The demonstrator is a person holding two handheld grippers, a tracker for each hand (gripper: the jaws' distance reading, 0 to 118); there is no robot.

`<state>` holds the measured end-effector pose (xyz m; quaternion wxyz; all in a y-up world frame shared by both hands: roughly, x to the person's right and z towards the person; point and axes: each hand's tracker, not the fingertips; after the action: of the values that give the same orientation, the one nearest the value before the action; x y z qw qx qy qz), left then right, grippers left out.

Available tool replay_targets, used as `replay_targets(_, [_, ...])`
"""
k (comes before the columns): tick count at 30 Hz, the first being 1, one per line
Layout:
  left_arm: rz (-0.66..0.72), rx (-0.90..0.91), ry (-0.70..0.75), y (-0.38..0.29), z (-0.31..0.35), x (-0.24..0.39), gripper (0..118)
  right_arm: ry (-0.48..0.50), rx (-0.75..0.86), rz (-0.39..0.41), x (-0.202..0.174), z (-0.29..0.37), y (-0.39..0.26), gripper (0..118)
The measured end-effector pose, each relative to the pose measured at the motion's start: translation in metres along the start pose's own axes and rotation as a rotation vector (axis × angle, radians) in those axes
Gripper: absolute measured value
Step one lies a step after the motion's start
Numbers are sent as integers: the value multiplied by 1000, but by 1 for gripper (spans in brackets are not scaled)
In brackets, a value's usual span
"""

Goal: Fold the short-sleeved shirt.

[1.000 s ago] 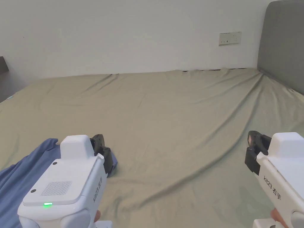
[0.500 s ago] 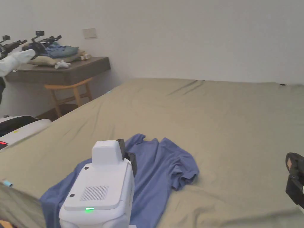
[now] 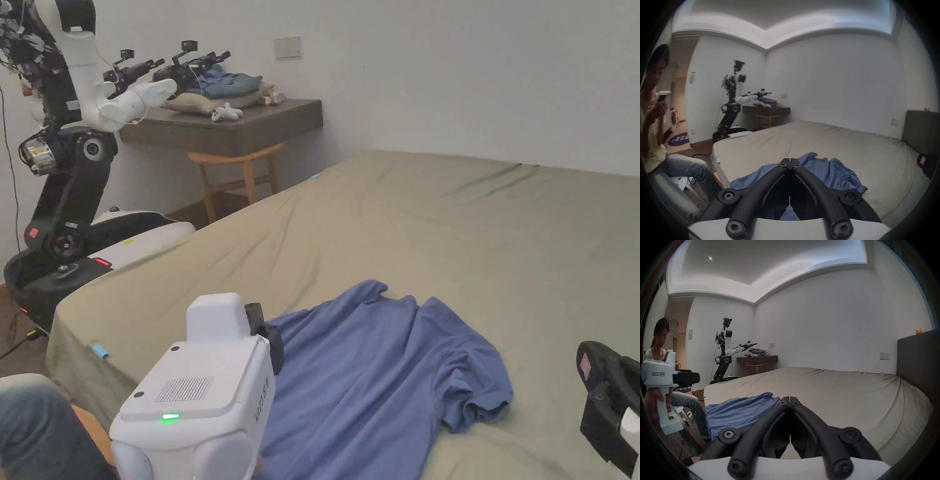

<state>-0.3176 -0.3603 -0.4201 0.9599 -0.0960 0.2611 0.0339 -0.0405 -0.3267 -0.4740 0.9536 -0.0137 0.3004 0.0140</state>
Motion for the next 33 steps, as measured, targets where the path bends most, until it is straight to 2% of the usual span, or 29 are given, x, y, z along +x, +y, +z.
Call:
replay_targets(2, [-48, -81, -80, -4, -39, 19, 0, -17, -21, -9, 15, -10, -2, 0])
replay_targets(5, [-113, -240, -168, -18, -112, 54, 0, -49, -32, 21, 33, -22, -13, 0])
replay_targets(8, [-50, -394, -297, -34, -182, 92, 0, -73, -64, 42, 56, -34, -27, 0])
replay_targets(9, [-46, -469, -325, -40, -206, 103, 12, -91, -74, 62, 63, -38, -33, 0])
replay_targets(10, [-36, -528, -347, -46, -229, 115, 40, -102, -92, 75, 71, -42, -38, 0])
replay_targets(11, [-14, -552, -372, -52, -246, 123, 93, -109, -110, 68, 79, -45, -42, 0])
replay_targets(12, [-13, -560, -365, -60, -264, 131, 118, -119, -116, 67, 87, -47, -47, 0])
replay_targets(15, [2, -545, -298, -76, -299, 144, 115, -149, -150, 34, 111, -50, -58, 0])
replay_targets(17, [-36, -601, -265, -82, -313, 147, 114, -161, -172, 10, 126, -52, -64, 0])
replay_targets(18, [-52, -635, -260, -86, -316, 148, 107, -166, -183, -1, 131, -53, -66, 0])
replay_targets(19, [-70, -658, -246, -92, -318, 149, 85, -170, -194, -20, 138, -54, -68, 0])
replay_targets(20, [-80, -676, -198, -97, -318, 150, 40, -176, -231, -79, 146, -56, -68, 0])
replay_targets(21, [-119, -612, -115, -98, -314, 151, 30, -173, -200, -45, 148, -54, -70, 0])
replay_targets(22, [-83, -565, -193, -94, -308, 150, 21, -173, -205, -50, 152, -54, -71, 0])
replay_targets(23, [-121, -601, -217, -95, -307, 151, 2, -174, -207, -49, 155, -54, -72, 0])
replay_targets(27, [-144, -559, -276, -73, -289, 148, 2, -176, -204, -40, 168, -48, -65, 0])
replay_targets(30, [-132, -421, -339, -24, -252, 150, 2, -147, -205, -61, 168, -40, -48, 0])
replay_targets(33, [-108, -317, -394, 38, -198, 170, 1, -113, -198, 21, 164, -13, -29, 0])
